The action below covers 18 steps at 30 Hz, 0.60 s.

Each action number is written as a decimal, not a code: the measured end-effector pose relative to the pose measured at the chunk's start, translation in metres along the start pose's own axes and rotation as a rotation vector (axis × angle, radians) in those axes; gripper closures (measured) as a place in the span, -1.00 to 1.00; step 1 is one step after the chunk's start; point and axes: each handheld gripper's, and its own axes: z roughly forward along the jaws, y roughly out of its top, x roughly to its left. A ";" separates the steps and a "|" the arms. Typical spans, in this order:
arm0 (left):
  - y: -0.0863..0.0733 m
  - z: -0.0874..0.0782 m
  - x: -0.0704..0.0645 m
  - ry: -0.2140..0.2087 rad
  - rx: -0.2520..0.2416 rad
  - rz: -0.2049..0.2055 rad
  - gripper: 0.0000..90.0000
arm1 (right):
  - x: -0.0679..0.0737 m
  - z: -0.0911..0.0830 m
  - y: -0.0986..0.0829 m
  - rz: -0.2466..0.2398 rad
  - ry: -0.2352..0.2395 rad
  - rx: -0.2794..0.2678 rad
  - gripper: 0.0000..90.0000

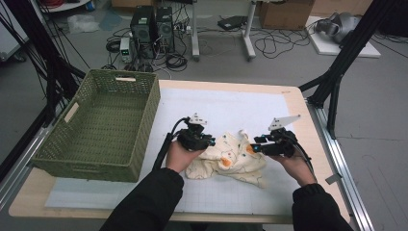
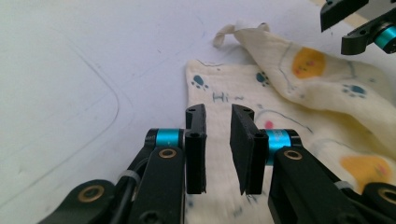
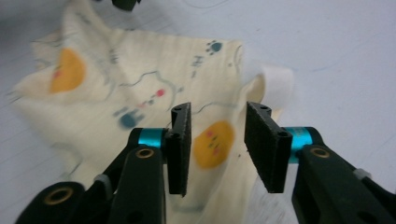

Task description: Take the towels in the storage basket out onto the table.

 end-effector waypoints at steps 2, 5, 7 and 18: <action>0.005 0.015 0.001 0.007 0.030 -0.009 0.61 | -0.005 0.010 0.007 0.006 -0.005 0.013 0.28; 0.009 0.032 0.000 0.021 0.067 -0.005 0.51 | -0.013 0.023 0.011 0.031 -0.022 0.040 0.24; 0.011 0.043 -0.002 0.061 0.123 -0.002 0.44 | -0.016 0.031 0.008 0.041 -0.021 0.076 0.27; 0.011 0.039 -0.001 0.121 0.130 0.032 0.96 | -0.010 0.043 0.011 -0.024 0.025 0.123 0.94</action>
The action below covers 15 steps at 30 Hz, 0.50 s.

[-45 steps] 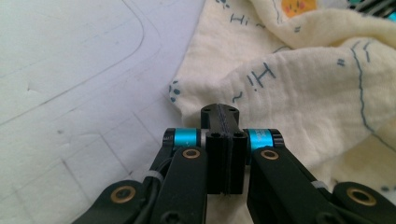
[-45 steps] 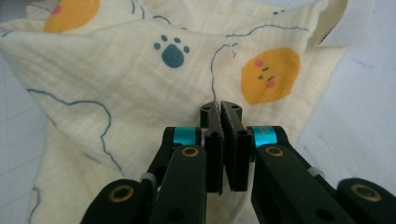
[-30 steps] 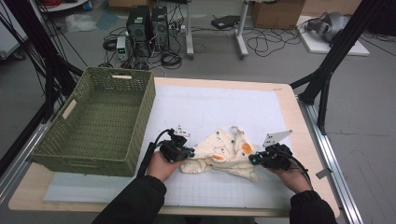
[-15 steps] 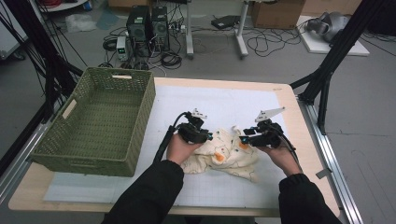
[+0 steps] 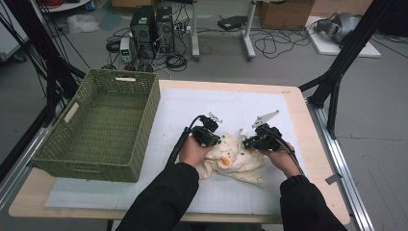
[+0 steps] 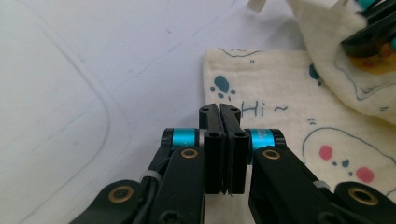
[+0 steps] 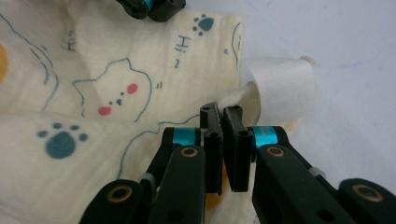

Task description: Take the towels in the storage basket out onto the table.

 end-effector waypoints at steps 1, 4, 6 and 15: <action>-0.001 -0.004 0.002 0.014 -0.012 -0.014 0.96 | 0.000 -0.002 0.001 -0.006 -0.006 -0.014 0.94; -0.004 -0.020 0.014 0.081 -0.073 -0.047 0.97 | -0.001 -0.013 0.007 -0.012 -0.033 -0.071 0.94; -0.004 -0.034 0.022 0.141 -0.141 -0.083 0.97 | -0.002 -0.022 0.011 -0.011 -0.064 -0.107 0.95; -0.012 -0.058 0.056 0.304 -0.272 -0.209 0.96 | -0.026 -0.032 0.005 0.089 -0.204 -0.160 0.93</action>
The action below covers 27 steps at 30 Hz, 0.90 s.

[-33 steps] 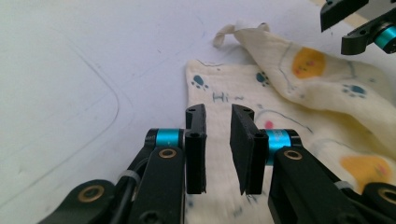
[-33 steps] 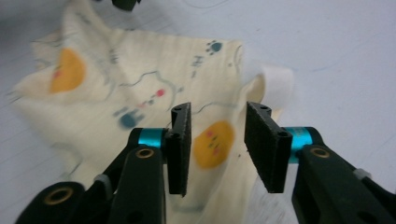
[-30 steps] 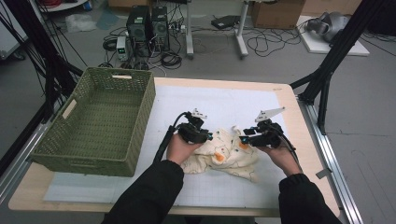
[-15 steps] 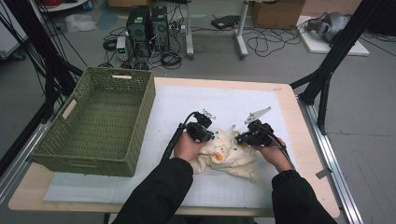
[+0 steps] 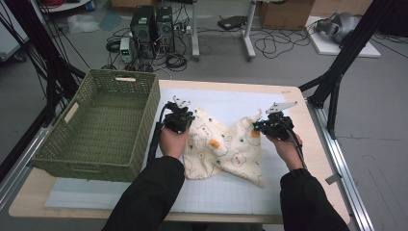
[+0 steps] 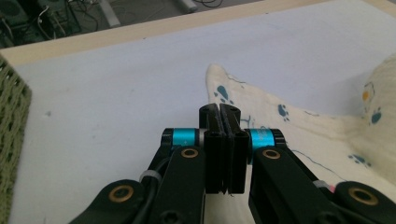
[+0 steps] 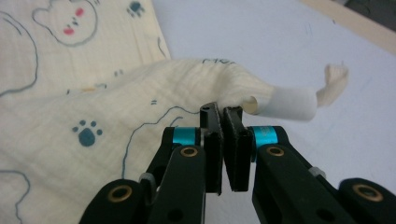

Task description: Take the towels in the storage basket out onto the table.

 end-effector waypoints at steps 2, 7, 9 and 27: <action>-0.006 0.003 0.004 0.014 0.028 -0.013 0.95 | -0.003 0.002 -0.004 0.024 0.016 0.019 0.91; -0.017 0.010 0.009 -0.054 0.084 -0.032 0.65 | -0.008 0.015 -0.017 0.068 0.064 0.195 0.55; -0.018 0.013 0.005 -0.074 0.090 -0.022 0.53 | -0.011 0.009 -0.014 0.103 0.047 0.105 0.43; -0.029 0.021 -0.003 -0.053 0.164 0.055 0.98 | -0.004 0.033 -0.024 0.063 0.049 0.151 0.95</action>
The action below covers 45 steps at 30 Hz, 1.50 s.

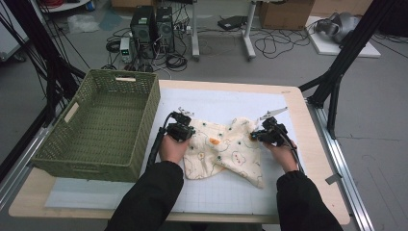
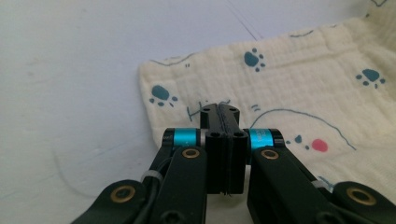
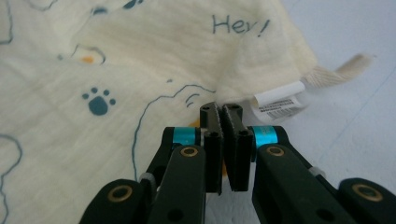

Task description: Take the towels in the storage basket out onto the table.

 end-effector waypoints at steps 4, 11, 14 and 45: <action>-0.001 -0.010 0.007 0.004 -0.033 -0.027 0.98 | 0.004 -0.012 -0.004 -0.039 0.007 0.062 0.95; 0.002 -0.027 0.004 -0.037 -0.131 -0.034 0.66 | 0.009 -0.036 -0.005 -0.061 0.014 0.023 0.46; 0.002 -0.036 0.002 -0.062 -0.147 -0.024 0.61 | 0.010 -0.045 -0.008 -0.067 -0.009 -0.019 0.40; -0.021 -0.027 0.003 -0.056 -0.121 -0.018 0.76 | 0.014 -0.029 -0.027 -0.066 -0.002 -0.089 0.64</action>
